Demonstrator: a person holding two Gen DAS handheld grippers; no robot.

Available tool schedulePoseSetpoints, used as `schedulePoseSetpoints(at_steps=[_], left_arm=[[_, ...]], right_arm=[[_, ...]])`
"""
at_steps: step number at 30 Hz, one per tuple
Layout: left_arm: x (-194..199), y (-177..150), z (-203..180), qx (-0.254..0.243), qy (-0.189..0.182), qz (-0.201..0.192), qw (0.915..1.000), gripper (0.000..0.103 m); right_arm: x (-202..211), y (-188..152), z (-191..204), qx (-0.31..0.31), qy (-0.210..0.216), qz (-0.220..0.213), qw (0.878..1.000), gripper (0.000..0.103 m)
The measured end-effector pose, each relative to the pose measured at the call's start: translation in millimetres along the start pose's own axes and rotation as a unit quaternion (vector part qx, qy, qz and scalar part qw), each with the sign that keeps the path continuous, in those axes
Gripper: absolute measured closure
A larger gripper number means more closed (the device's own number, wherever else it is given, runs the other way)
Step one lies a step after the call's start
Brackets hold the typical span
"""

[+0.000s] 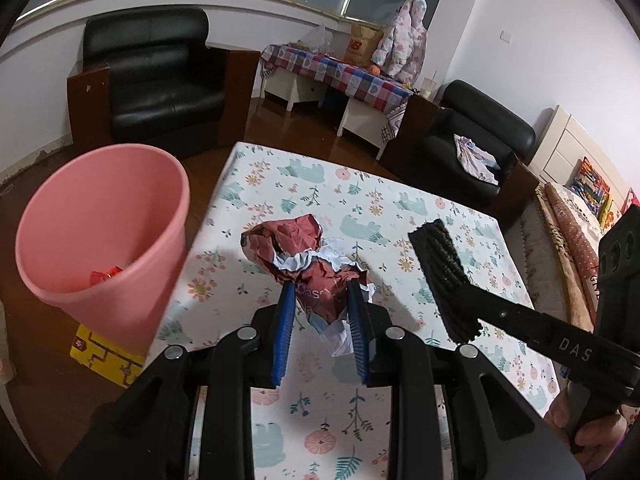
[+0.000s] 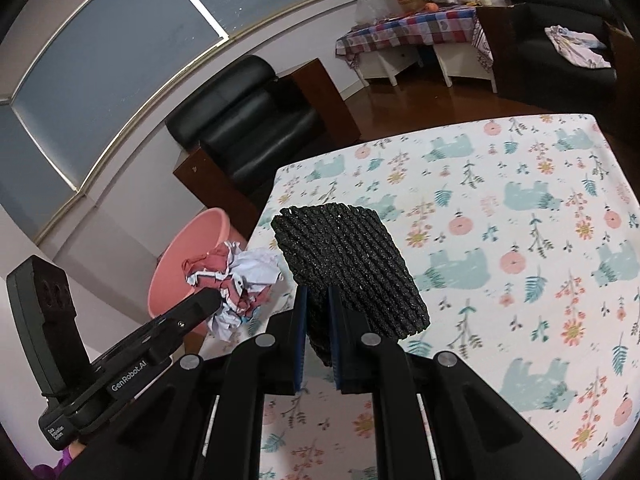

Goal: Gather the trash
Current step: 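Carry the red wrapper and black mesh pad over the pink bucket with both grippers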

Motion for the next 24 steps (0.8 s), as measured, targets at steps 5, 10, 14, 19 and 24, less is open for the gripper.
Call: schedulePoseSetpoints(at_steps=[5,10,14,19,24], left_arm=[[9.4,0.0,3.7,-0.006,0.013,-0.02,0.9997,0.077],[12.6,2.4,14.3,0.001,0.019,-0.03,0.9994,0.077],[15.7,4.8,26.2,0.006,0.03,-0.043,0.9986,0.077],[18.5,11.8,48.4,0.02,0.05,-0.059,0.9968,0.077],[20.6,21.6,75.4,0.036,0.075,-0.077,0.9936,0.077]], right_arm=[[-7.2,-1.6,13.4,0.01,0.005,0.009,1.0,0.093],[-16.2,-1.1,27.3,0.024,0.009,0.016,1.0,0.093],[-26.1,1.4,37.7,0.035,0.012,0.02,0.999,0.093],[-43.2,9.7,59.1,0.058,0.025,0.024,0.998,0.093],[-62.6,20.1,83.4,0.076,0.046,0.026,0.996,0.093]])
Point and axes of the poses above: each gripper's, at about its wrist camera, not at the fingertips, and x roughly against the way its jaws point, z to its left, y to its top, the point moved 2 cm from there along -x, roughly the way its jaws point, and after that the axes turned 12 degrees about y, right-handed, at the moved point
